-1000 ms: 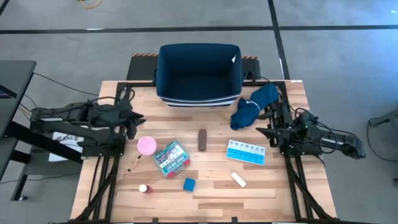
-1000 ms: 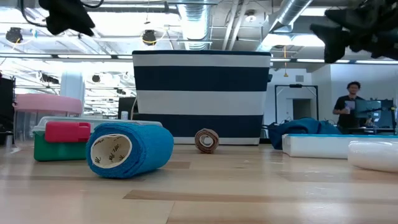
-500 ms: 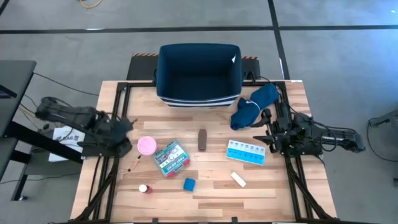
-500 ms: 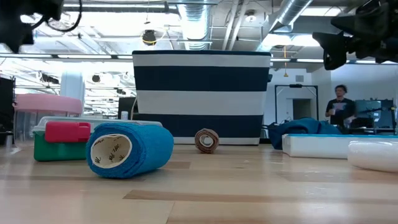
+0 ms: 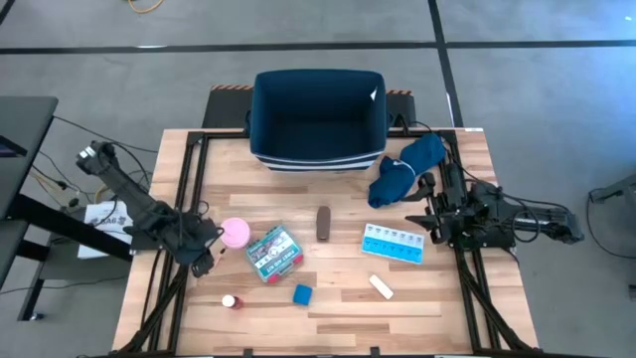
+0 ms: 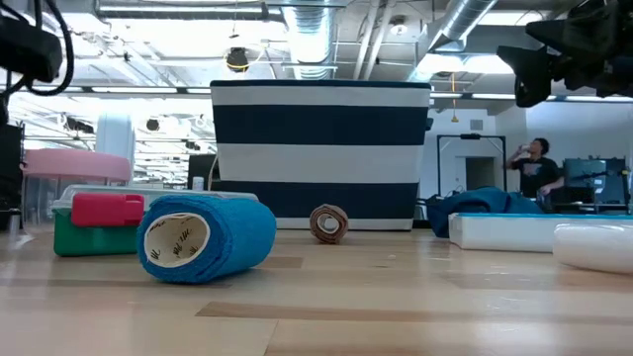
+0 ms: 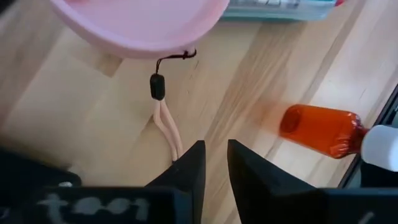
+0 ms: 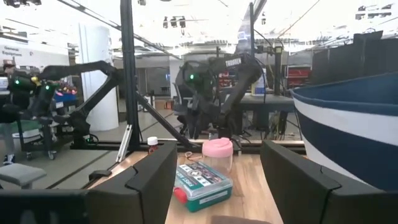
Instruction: Pick & place medical supplies in basket/bin
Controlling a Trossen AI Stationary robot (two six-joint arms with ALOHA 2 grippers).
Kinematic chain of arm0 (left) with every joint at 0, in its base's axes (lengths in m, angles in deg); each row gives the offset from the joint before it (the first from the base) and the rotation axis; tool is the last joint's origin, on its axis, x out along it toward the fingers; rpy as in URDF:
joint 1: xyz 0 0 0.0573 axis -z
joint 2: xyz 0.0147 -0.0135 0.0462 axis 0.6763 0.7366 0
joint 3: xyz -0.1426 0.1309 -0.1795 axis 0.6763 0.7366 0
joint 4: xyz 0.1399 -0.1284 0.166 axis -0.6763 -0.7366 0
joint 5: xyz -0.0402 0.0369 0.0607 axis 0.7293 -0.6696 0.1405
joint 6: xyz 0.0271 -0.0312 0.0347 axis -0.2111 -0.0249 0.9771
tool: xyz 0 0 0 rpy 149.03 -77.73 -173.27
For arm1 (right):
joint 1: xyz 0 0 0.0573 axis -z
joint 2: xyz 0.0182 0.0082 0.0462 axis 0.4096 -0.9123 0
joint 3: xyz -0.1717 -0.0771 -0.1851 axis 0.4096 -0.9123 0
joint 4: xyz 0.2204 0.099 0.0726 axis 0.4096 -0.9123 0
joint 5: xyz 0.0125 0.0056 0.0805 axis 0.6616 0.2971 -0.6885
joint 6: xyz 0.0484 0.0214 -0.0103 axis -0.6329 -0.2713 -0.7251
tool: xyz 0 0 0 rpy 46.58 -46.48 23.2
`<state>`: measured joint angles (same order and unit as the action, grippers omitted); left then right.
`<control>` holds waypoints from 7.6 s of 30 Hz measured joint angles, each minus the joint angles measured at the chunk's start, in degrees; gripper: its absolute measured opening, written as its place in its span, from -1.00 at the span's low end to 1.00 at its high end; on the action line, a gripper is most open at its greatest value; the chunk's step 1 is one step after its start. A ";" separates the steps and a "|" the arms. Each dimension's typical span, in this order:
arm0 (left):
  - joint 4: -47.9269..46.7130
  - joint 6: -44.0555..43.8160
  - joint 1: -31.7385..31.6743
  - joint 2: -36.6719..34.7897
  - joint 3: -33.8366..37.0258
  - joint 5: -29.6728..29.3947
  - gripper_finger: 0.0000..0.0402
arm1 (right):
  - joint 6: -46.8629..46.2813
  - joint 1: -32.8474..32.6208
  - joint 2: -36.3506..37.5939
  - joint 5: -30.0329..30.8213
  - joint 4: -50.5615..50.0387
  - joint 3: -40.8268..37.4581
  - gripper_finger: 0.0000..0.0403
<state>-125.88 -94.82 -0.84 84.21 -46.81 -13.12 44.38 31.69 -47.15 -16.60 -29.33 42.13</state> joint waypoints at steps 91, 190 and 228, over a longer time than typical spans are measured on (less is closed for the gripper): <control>9.28 73.62 -23.17 24.59 -50.06 -51.42 -0.99 | 5.05 0.00 0.02 -0.04 7.32 0.11 0.12; -34.71 83.84 -51.53 62.66 -95.81 3.49 -0.43 | 4.08 0.00 0.00 1.05 8.59 0.11 0.12; 10.21 58.14 -24.42 6.42 -16.38 -26.10 -0.43 | 9.71 -21.37 -83.84 45.35 -8.31 59.50 -0.06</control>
<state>-115.67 -36.68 -25.26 90.64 -63.19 -39.23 54.09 10.31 -130.99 28.76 -37.64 101.63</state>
